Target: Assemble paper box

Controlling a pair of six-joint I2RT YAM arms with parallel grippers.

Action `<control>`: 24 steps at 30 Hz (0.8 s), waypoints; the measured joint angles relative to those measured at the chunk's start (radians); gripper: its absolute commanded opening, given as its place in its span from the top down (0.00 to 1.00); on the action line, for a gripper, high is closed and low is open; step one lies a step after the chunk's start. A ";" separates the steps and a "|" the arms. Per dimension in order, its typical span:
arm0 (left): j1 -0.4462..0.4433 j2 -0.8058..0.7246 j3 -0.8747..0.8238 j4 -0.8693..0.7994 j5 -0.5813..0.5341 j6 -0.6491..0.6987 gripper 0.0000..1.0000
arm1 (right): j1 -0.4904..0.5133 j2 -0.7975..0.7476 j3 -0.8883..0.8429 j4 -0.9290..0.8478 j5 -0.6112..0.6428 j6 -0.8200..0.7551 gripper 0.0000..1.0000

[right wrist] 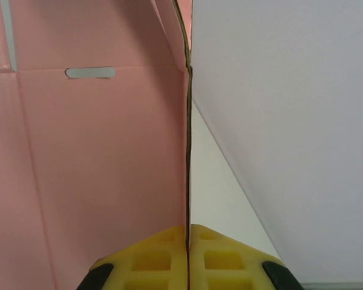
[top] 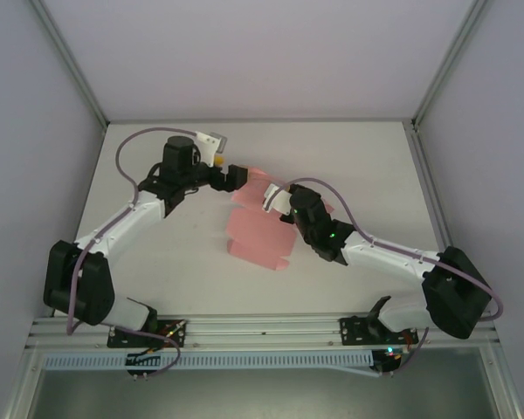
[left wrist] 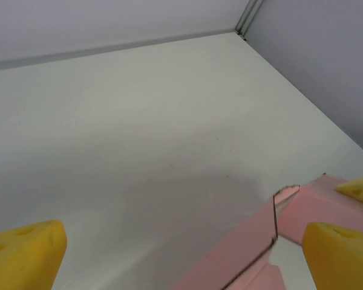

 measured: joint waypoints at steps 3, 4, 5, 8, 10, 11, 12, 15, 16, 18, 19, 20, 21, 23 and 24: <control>-0.025 0.015 0.025 -0.002 -0.047 0.003 0.00 | 0.000 0.000 0.000 -0.003 -0.003 0.003 0.94; -0.032 0.019 0.031 -0.002 -0.060 0.004 0.00 | 0.001 0.000 0.000 -0.003 -0.003 0.004 0.94; -0.041 0.026 0.037 -0.002 -0.073 0.008 0.00 | 0.001 0.000 0.000 -0.004 -0.006 0.007 0.94; -0.066 0.050 0.050 -0.013 -0.110 0.027 0.00 | 0.001 0.000 0.000 -0.003 -0.011 0.013 0.94; -0.087 0.065 0.051 -0.018 -0.133 0.040 0.00 | 0.001 0.000 0.000 -0.003 -0.014 0.027 0.94; -0.099 0.071 0.051 -0.023 -0.145 0.048 0.00 | 0.001 0.000 0.001 -0.003 -0.018 0.035 0.94; -0.110 0.077 0.051 -0.030 -0.155 0.055 0.00 | 0.001 0.000 0.001 -0.003 -0.020 0.043 0.94; -0.148 0.089 0.051 -0.039 -0.206 0.061 0.00 | 0.001 -0.001 0.001 -0.003 -0.040 0.082 0.94; -0.159 0.090 0.051 -0.037 -0.227 0.060 0.00 | 0.001 -0.003 0.001 -0.007 -0.047 0.100 0.93; -0.177 0.090 0.051 -0.024 -0.268 0.059 0.00 | -0.002 -0.010 0.001 -0.017 -0.061 0.138 0.93; -0.185 0.090 0.048 -0.006 -0.286 0.055 0.00 | -0.003 -0.016 0.001 -0.024 -0.071 0.162 0.92; -0.192 0.088 0.042 0.013 -0.302 0.049 0.00 | -0.005 -0.021 0.000 -0.030 -0.081 0.181 0.92; -0.199 0.084 0.035 0.030 -0.318 0.043 0.00 | -0.007 -0.029 -0.003 -0.031 -0.093 0.199 0.92; -0.211 0.073 0.014 0.068 -0.349 0.031 0.00 | -0.009 -0.049 -0.011 -0.031 -0.116 0.237 0.92; -0.218 0.065 0.002 0.087 -0.367 0.025 0.00 | -0.009 -0.060 -0.015 -0.031 -0.127 0.252 0.92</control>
